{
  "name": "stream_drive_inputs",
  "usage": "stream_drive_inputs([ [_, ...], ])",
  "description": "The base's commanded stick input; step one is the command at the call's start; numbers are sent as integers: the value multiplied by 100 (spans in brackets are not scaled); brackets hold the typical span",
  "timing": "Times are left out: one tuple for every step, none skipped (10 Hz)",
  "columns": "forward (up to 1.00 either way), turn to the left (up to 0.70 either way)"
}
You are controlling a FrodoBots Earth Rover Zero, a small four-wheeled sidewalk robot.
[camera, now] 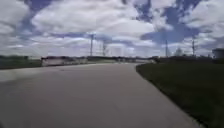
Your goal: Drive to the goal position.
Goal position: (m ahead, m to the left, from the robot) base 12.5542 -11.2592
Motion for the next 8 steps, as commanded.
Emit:
stream_drive_inputs([
  [100,0],
  [100,0],
  [100,-21],
  [100,0],
  [100,0],
  [100,0],
  [100,0],
  [100,0],
])
